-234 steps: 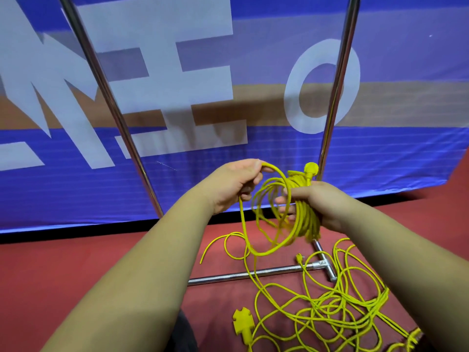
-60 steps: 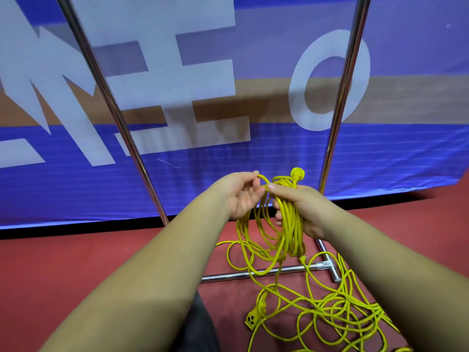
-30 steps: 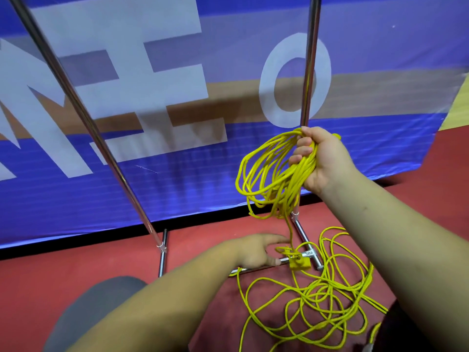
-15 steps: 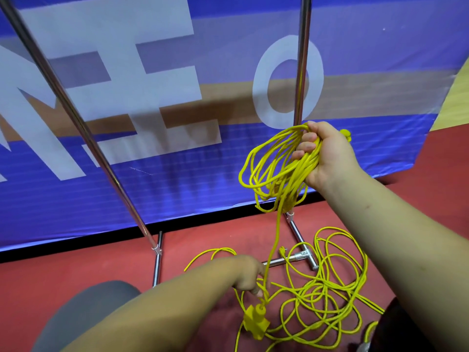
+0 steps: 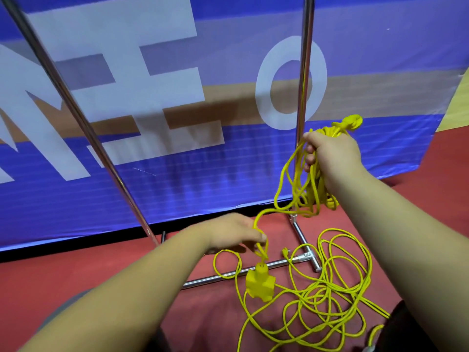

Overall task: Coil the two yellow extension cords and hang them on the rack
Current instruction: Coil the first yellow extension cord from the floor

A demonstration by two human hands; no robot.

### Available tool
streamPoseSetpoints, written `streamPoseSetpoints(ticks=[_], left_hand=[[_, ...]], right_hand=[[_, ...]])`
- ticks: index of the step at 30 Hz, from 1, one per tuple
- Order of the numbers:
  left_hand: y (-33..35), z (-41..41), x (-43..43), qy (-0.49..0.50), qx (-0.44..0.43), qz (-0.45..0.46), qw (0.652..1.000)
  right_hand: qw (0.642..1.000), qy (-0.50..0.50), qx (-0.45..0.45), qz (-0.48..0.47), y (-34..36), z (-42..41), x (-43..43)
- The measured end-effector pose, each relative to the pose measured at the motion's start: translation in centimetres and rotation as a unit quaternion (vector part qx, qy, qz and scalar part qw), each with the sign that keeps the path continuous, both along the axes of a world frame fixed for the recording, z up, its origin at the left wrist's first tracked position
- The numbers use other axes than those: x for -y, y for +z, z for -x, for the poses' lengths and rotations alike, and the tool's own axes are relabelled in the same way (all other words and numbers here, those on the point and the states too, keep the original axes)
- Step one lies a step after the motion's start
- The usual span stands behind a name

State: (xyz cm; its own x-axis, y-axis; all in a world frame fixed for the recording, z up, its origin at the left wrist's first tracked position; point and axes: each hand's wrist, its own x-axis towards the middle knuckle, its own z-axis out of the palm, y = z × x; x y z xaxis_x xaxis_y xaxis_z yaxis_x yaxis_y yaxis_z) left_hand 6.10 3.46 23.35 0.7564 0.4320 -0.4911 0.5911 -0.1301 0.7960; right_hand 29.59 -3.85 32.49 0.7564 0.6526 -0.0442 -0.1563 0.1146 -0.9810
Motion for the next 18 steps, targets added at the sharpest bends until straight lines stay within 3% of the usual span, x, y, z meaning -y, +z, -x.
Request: streamPoseSetpoints(ticks=[3,6,12,18], left_hand=[[3.1,0.2,-0.1,0.089,0.072,0.064,0.991],[5.4,0.7,-0.5,0.155,0.149,0.112,0.97],[7.5,1.0,-1.4,0.257,0.253,0.222,0.906],[8.1,1.5,-2.7,0.323,0.313,0.318,0.835]], right_hand=[[0.972,-0.01,0.207,0.109,-0.6,0.4,0.0],[0.947,0.03,0.288,0.139,-1.2,1.3,0.0],[0.945,0.151,0.261,0.125,-3.6,3.3,-0.2],[0.954,0.264,0.118,0.079,-6.0,6.4,-0.6]])
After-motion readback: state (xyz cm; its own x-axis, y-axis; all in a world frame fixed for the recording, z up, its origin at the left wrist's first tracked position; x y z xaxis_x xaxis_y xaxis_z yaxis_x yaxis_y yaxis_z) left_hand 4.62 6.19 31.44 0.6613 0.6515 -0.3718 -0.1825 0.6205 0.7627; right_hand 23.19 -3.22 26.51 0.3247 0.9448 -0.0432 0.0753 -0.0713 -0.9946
